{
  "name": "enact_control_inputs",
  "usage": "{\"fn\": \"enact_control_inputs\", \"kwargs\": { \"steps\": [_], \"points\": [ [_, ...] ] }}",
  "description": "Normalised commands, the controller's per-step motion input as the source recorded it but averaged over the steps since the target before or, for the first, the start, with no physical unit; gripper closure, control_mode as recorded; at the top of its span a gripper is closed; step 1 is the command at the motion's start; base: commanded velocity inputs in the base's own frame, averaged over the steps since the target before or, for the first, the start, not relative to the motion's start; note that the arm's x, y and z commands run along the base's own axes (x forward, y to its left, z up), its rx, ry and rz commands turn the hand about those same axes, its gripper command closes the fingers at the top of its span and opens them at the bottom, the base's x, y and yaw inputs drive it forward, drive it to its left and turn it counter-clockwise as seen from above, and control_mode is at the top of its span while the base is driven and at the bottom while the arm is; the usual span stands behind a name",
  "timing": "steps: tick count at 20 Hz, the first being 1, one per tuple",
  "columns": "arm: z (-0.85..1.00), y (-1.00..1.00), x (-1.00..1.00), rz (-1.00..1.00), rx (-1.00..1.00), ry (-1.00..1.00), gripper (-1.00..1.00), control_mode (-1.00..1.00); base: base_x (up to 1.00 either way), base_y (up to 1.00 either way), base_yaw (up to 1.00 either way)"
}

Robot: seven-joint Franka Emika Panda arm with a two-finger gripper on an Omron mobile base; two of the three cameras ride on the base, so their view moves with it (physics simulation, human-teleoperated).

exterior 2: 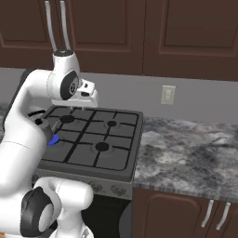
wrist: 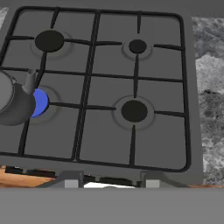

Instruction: Lower the heat of the kettle.

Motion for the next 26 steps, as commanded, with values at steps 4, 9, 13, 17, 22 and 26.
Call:
{"fn": "enact_control_inputs", "kwargs": {
  "steps": [4, 9, 13, 17, 22, 26],
  "points": [
    [0.00, 0.06, -0.20, 0.00, 0.00, 0.00, -1.00, -1.00, 0.00, 0.00, 0.00],
    [-0.21, 0.57, -0.32, 0.05, -0.06, 0.00, -1.00, -1.00, 0.00, 0.00, 0.00],
    [-0.32, 1.00, -0.08, 0.12, -0.26, 0.00, -1.00, -1.00, 0.00, 0.00, 0.00],
    [-0.34, 1.00, 0.00, 0.21, -0.29, 0.01, -1.00, -1.00, 0.00, 0.00, 0.00],
    [-0.51, 1.00, -0.02, 0.25, -0.29, -0.01, -1.00, -1.00, 0.00, 0.00, 0.00],
    [-0.60, 1.00, -0.15, 0.20, -0.30, -0.03, -1.00, -1.00, 0.00, 0.00, 0.00]
  ]
}}
